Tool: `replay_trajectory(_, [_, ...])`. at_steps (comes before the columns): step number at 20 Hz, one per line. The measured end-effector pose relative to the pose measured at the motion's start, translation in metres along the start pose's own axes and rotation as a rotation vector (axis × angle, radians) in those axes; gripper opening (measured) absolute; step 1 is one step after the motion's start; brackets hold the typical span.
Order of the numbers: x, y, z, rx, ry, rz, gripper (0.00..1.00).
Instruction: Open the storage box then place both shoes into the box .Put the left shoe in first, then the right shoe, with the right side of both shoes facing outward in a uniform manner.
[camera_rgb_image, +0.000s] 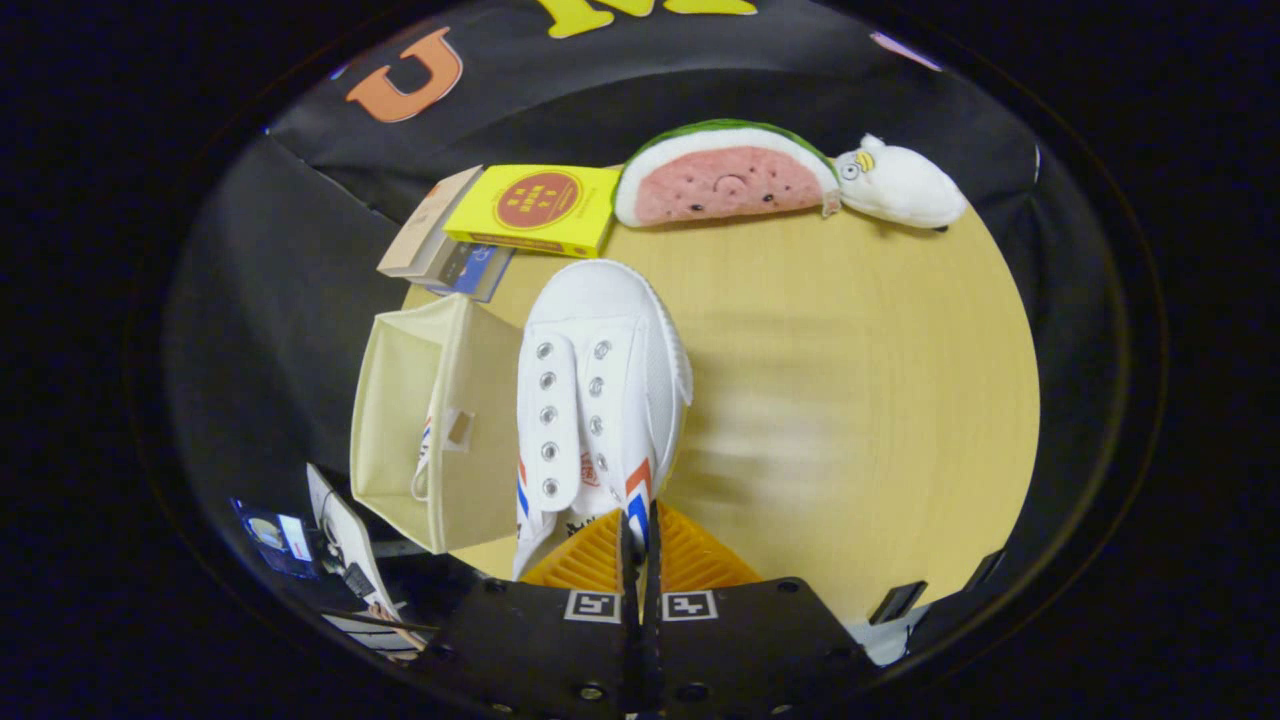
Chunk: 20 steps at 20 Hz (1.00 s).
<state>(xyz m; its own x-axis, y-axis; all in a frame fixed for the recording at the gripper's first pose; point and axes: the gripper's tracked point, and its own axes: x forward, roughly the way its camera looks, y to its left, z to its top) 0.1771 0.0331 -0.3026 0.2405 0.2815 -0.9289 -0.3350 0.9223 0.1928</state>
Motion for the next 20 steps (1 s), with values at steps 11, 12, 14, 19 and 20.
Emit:
replay_trajectory(11, [0.017,0.114,0.008,-0.005,-0.068,0.015,0.0])
replay_trajectory(12, [0.022,0.119,0.008,-0.001,-0.08,0.002,0.0])
replay_trajectory(14, [0.032,0.124,0.005,0.002,-0.09,-0.034,0.0])
replay_trajectory(19, [0.066,0.128,-0.005,0.053,-0.131,-0.1,0.0])
replay_trajectory(20, [0.073,0.127,-0.006,0.058,-0.133,-0.121,0.0])
